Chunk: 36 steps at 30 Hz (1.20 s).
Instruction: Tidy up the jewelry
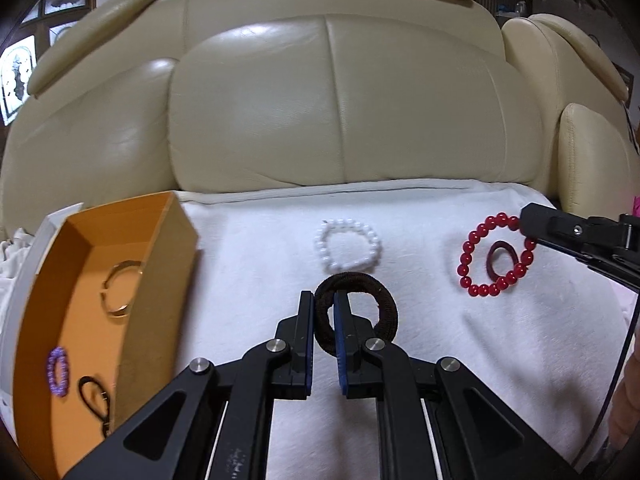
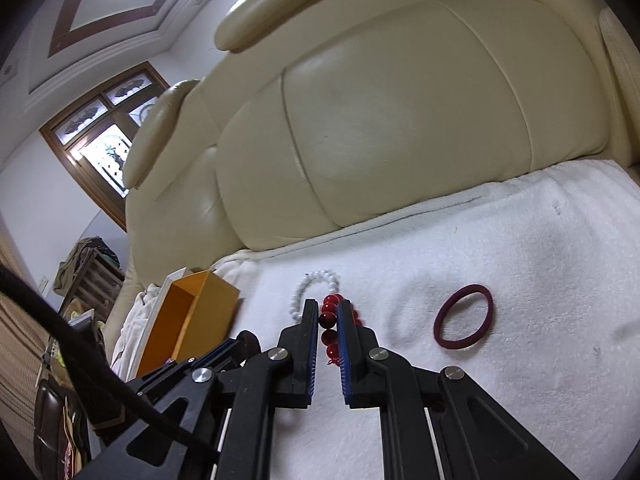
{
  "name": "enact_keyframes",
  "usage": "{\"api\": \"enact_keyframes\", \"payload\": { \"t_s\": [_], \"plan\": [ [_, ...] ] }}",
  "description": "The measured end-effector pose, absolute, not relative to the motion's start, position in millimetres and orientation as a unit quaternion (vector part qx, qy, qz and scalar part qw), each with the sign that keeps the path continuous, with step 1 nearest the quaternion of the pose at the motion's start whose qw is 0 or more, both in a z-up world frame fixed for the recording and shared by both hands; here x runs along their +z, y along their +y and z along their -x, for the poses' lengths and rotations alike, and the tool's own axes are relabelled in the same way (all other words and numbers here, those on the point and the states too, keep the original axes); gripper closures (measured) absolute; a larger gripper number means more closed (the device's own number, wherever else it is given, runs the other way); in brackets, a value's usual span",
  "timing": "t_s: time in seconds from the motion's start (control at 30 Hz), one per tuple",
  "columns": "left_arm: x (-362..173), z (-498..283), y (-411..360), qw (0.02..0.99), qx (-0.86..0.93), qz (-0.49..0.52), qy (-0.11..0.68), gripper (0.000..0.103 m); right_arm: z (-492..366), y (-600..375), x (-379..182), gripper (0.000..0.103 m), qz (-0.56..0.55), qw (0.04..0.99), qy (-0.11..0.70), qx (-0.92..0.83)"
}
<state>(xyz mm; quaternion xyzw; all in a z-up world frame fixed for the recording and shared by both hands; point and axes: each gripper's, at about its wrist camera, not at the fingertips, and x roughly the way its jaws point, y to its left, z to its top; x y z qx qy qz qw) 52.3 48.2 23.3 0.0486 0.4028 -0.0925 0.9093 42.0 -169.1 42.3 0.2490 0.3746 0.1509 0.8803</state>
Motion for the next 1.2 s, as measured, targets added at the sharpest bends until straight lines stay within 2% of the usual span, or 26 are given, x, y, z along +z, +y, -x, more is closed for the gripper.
{"api": "enact_keyframes", "payload": {
  "t_s": [1.2],
  "plan": [
    [25.9, -42.8, 61.1, 0.915, -0.046, -0.069, 0.396, 0.093, -39.3, -149.1, 26.7, 0.093, -0.223, 0.876, 0.398, 0.156]
  ]
}}
